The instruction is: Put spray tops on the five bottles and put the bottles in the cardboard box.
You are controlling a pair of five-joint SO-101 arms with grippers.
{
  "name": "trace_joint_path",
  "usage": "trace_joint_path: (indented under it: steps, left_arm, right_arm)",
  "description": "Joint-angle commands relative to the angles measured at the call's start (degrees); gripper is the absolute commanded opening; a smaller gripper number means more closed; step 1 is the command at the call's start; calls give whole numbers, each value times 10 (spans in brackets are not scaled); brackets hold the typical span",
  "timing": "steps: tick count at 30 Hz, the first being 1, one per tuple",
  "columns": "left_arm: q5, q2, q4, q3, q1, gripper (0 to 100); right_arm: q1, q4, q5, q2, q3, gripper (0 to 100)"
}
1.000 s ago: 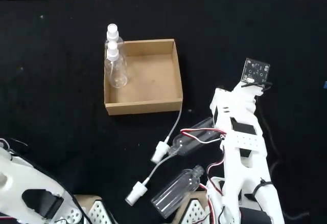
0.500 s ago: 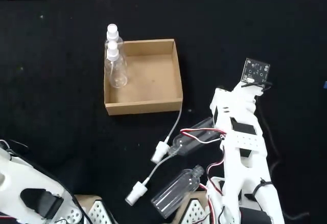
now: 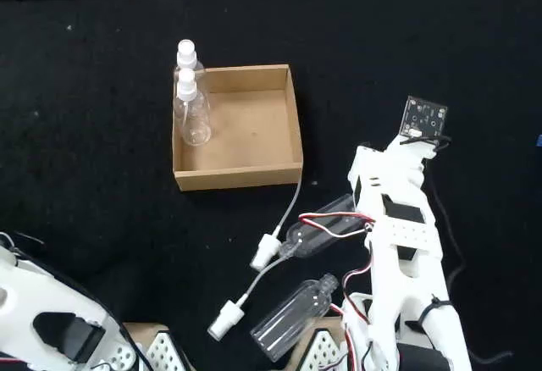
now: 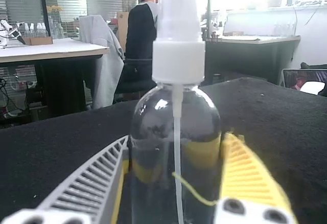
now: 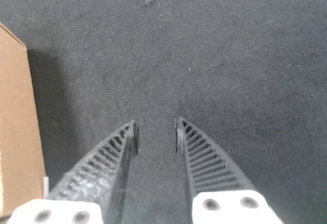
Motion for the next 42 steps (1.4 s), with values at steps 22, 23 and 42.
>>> trace_joint_path:
  steps: [22,23,42]
  left_arm:
    - [-3,-149,-10,66,3,322]
    - [-3,-157,-7,72,4,322]
    - [-4,-163,118,22,7,318]
  right_arm:
    - [-5,-15,2,-19,-2,99]
    - [-5,-15,2,-19,-2,99]
    - [-4,-15,2,-19,-2,99]
